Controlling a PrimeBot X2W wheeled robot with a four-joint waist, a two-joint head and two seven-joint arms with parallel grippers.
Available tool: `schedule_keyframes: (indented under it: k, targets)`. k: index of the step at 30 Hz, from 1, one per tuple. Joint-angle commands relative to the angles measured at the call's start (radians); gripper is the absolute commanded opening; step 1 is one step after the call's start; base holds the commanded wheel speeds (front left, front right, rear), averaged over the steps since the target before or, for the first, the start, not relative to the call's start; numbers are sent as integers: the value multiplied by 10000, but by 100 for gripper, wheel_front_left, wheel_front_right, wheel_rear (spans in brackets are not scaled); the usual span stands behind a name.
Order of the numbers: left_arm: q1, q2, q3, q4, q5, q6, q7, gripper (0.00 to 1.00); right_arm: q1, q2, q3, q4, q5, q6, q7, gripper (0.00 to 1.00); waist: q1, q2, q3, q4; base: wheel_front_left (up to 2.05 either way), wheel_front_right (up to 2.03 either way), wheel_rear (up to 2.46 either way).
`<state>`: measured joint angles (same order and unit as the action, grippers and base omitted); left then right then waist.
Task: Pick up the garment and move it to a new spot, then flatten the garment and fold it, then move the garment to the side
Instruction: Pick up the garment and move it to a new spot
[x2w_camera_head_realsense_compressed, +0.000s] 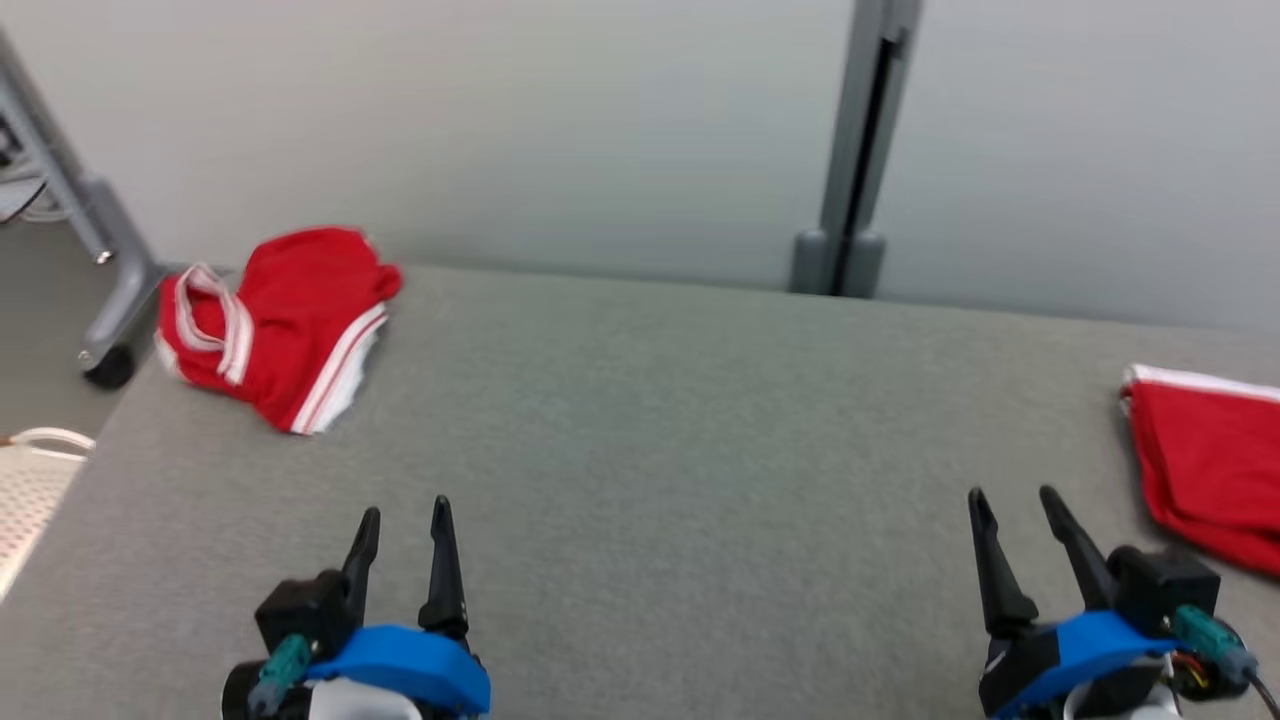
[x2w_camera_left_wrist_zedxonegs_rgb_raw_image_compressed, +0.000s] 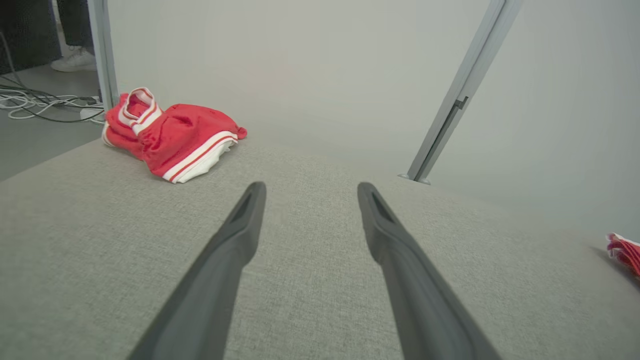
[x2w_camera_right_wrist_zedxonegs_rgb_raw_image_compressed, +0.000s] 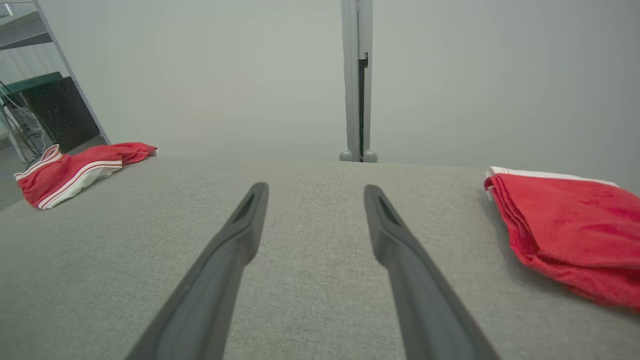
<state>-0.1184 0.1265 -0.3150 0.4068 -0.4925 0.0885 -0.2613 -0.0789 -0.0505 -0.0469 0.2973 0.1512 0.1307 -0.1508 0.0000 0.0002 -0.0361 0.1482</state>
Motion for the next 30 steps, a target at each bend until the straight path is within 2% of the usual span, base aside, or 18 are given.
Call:
schedule_keyframes:
  k: [1,9,16,20,30]
  targets:
    - [-114,66,14,-49,-10,49,-27,100,-2,-3,34,-82,12,1,-54,100,0,-2,175,382,0,0,0]
    - [-165,142,177,-223,-96,85,-35,100,-123,-8,280,-143,179,1,1,100,0,-2,177,2214,0,0,0]
    - [18,141,287,-356,-191,114,-41,100,-194,-14,365,-239,237,1,110,100,0,-2,195,3374,0,0,0]
    - [70,153,370,-431,-246,161,-44,100,-268,-14,544,-297,271,1,160,100,0,-2,297,3664,0,0,0]
    - [232,112,569,-530,-198,169,-49,100,-395,-15,568,-385,152,1,293,100,0,-2,531,3721,0,0,0]
